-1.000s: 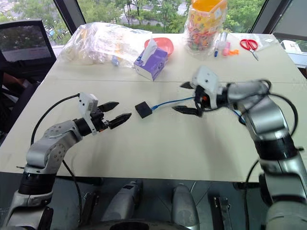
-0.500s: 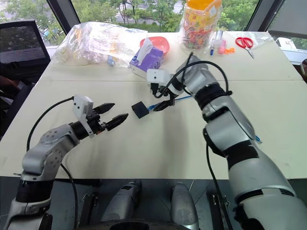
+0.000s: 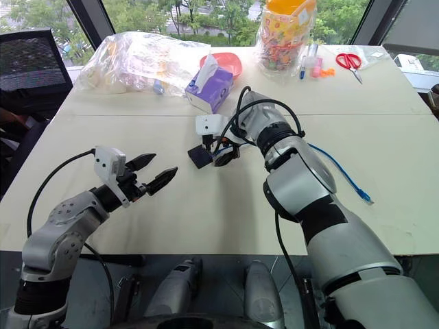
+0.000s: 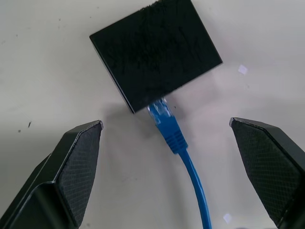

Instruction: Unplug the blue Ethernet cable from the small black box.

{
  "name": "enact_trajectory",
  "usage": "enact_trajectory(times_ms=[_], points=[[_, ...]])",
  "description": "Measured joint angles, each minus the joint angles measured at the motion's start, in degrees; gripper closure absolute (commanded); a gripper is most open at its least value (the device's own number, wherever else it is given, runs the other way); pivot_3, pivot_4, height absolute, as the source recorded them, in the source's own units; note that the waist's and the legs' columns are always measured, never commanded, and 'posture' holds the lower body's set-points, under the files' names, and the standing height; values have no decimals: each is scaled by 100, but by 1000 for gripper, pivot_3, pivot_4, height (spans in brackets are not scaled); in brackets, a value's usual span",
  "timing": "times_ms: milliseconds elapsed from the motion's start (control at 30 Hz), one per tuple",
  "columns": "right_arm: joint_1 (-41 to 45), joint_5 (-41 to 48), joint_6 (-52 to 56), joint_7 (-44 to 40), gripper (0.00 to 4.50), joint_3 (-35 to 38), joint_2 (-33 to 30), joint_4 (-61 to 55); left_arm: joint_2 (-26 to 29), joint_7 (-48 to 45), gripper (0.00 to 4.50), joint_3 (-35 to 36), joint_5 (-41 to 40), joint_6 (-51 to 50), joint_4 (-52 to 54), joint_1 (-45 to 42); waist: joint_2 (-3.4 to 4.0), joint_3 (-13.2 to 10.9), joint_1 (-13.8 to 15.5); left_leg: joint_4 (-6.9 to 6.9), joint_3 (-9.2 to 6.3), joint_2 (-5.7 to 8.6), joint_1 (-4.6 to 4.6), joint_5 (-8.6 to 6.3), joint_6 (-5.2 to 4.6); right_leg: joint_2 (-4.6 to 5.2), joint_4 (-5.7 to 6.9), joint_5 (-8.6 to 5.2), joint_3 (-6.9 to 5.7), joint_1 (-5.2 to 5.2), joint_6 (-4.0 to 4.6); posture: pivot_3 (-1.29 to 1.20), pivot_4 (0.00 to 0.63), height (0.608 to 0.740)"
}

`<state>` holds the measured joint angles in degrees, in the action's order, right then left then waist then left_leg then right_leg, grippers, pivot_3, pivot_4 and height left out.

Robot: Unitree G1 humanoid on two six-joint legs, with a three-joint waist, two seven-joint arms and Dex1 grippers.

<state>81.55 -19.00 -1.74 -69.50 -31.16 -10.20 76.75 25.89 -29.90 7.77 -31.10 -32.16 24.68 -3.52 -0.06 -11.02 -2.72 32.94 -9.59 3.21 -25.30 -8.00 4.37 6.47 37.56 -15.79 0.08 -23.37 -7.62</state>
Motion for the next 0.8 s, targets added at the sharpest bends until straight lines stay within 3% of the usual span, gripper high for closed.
enact_trajectory(times_ms=[33,67,100,233,333,533,633,800], points=[[0,-33,-7,4,0,2,1,2,-6,17,55,0,1,5,18,16,0,0,1,0,0,0,0,0,0,0,0,0,0,0,0,0,150,728],[0,-95,-20,18,568,10,10,4,-21,46,0,6,7,22,30,49,0,0,3,0,0,0,0,0,0,0,0,0,0,1,0,0,150,728],[-1,-132,-30,41,846,11,18,10,-31,71,0,6,14,27,30,70,0,0,3,0,0,0,0,0,0,0,0,0,0,0,0,0,150,728],[-4,-286,-37,136,3046,45,118,41,-32,131,0,8,43,47,37,116,0,0,-2,0,0,0,1,0,0,-1,2,0,1,-1,1,0,150,728],[-13,-350,-37,169,4447,95,196,69,-31,165,0,33,53,81,37,110,0,0,-12,0,0,-1,2,0,0,-2,6,0,1,-1,1,0,150,728],[-84,-388,-238,243,4447,274,216,57,-24,232,0,174,-10,68,22,-49,0,0,-12,1,-1,0,6,2,2,-2,19,0,3,-2,2,0,150,728],[-339,-394,-1142,775,4447,354,-19,-179,-18,272,0,307,-291,-232,14,-258,0,0,6,3,-1,0,6,5,7,-2,22,0,5,-2,1,0,150,728],[-1382,-509,-2873,2142,4447,524,-1040,-1447,25,250,0,386,-731,-742,-31,-548,-5,2,57,9,-1,4,4,8,10,1,20,-1,6,6,0,0,150,728]])
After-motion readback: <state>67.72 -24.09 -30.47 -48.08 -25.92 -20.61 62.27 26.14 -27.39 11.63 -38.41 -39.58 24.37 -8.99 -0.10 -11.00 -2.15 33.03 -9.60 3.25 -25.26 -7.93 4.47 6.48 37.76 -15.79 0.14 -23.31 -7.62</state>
